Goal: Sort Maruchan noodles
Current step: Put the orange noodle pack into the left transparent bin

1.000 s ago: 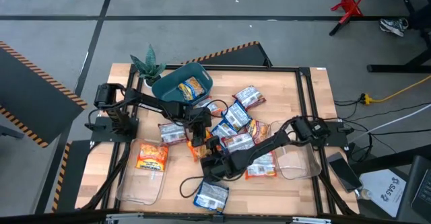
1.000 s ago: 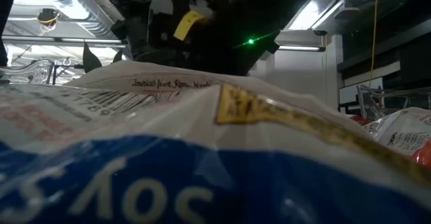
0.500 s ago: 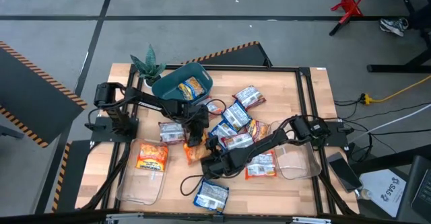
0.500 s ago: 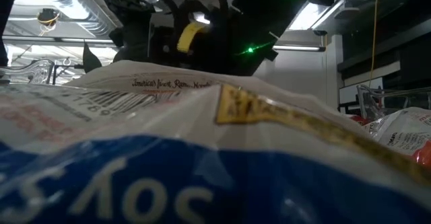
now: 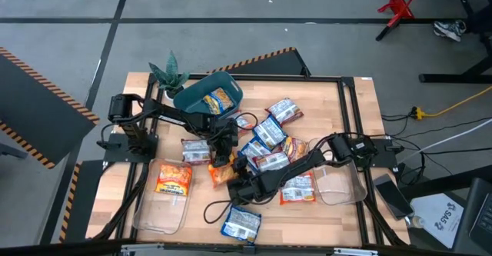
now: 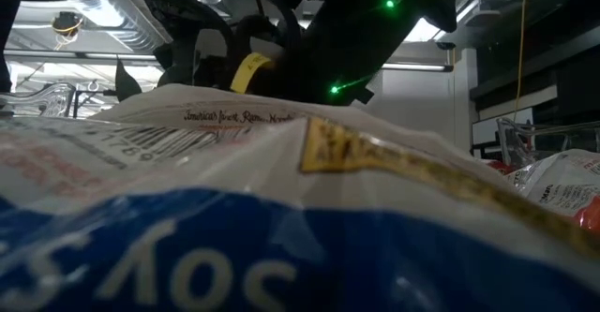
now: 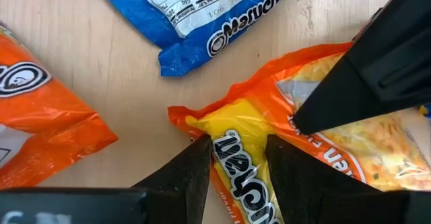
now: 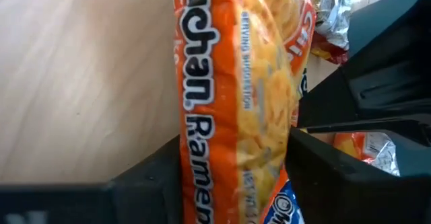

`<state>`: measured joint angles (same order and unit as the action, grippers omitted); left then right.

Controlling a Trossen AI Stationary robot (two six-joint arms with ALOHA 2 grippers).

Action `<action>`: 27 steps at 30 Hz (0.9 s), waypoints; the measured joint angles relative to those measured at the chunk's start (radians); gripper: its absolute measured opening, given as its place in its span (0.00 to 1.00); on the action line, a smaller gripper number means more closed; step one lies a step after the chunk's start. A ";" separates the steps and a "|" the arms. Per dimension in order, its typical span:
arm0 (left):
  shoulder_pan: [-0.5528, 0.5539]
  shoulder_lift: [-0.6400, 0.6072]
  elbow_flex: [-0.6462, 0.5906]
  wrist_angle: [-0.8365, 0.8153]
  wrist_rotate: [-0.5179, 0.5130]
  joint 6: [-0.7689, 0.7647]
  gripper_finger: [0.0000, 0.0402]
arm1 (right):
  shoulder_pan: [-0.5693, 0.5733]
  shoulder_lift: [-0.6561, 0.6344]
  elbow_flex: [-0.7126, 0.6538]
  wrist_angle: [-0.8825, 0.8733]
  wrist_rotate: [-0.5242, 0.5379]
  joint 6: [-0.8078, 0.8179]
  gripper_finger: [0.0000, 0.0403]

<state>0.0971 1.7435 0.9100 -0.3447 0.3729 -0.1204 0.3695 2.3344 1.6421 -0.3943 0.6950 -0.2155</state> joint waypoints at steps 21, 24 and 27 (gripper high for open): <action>-0.002 -0.088 0.102 -0.195 0.040 -0.083 0.35 | 0.110 -0.008 0.003 -0.097 0.192 0.012 0.15; -0.002 -0.146 0.106 -0.223 0.053 -0.090 0.35 | 0.132 -0.023 0.004 -0.130 0.235 0.034 0.15; -0.002 -0.235 0.106 -0.220 0.057 -0.119 0.35 | 0.159 -0.049 0.007 -0.166 0.318 0.054 0.15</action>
<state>0.0954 1.5088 1.0158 -0.5650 0.4296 -0.2394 0.5283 2.2857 1.6488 -0.5598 1.0126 -0.1611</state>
